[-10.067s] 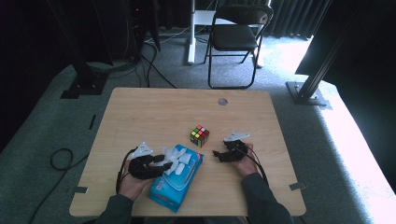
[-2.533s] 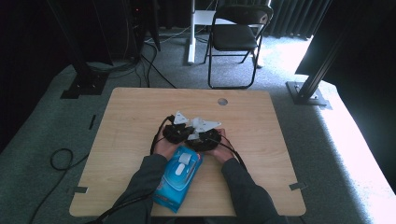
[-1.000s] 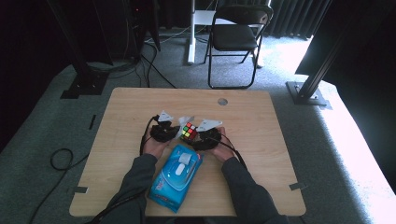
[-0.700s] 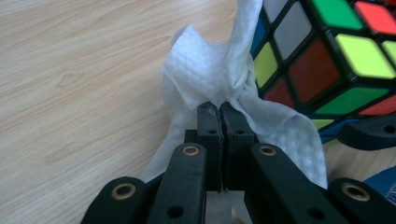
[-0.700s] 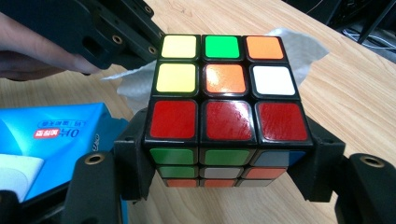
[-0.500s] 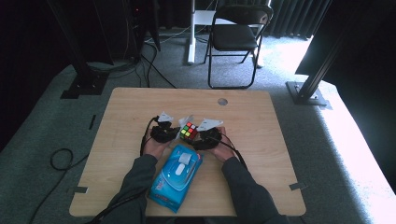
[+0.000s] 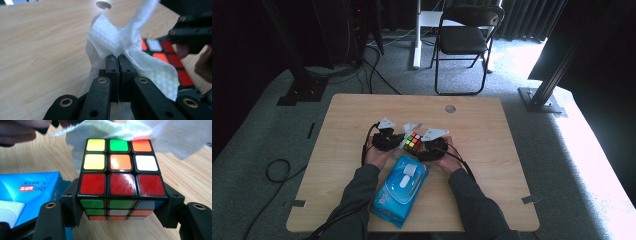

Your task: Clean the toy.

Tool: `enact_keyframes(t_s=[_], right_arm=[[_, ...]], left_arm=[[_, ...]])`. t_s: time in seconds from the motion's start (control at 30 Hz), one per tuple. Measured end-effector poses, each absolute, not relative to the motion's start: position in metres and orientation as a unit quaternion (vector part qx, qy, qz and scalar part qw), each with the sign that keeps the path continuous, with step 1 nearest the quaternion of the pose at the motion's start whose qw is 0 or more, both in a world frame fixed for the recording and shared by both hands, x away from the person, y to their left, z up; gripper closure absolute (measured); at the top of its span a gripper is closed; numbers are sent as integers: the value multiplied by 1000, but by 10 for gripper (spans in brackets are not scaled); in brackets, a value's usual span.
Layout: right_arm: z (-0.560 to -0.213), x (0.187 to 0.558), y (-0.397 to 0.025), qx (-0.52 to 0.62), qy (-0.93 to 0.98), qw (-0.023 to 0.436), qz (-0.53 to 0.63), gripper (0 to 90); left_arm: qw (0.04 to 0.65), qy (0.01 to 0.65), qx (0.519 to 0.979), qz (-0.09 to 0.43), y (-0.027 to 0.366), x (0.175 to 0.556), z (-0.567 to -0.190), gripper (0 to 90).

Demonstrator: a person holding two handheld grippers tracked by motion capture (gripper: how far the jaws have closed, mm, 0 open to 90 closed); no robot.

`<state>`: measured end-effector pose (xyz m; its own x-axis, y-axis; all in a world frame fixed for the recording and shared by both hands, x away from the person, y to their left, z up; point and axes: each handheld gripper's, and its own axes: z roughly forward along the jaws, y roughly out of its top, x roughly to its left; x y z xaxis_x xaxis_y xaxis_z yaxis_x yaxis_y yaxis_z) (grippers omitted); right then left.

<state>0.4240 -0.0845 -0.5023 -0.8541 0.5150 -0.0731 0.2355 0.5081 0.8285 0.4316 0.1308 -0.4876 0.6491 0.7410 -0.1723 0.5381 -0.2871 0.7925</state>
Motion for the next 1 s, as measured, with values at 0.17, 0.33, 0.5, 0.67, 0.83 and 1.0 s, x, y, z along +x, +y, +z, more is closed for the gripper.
enact_keyframes(t_s=[0.17,0.33,0.5,0.67,0.83,1.0], right_arm=[[-499,425,-89,225,850,162,449,340],[-496,426,-91,230,845,165,453,340],[-493,427,-91,230,843,168,456,340],[-491,428,-89,232,842,170,457,340],[-488,429,-88,236,837,173,462,340],[-484,430,-86,239,833,176,468,340]], left_arm=[[417,405,806,107,129,434,-502,882],[422,409,803,97,132,434,-506,882],[419,408,806,93,134,434,-506,882],[419,411,806,83,137,436,-509,881],[432,419,796,58,141,439,-514,882],[443,404,799,36,136,438,-514,881]])
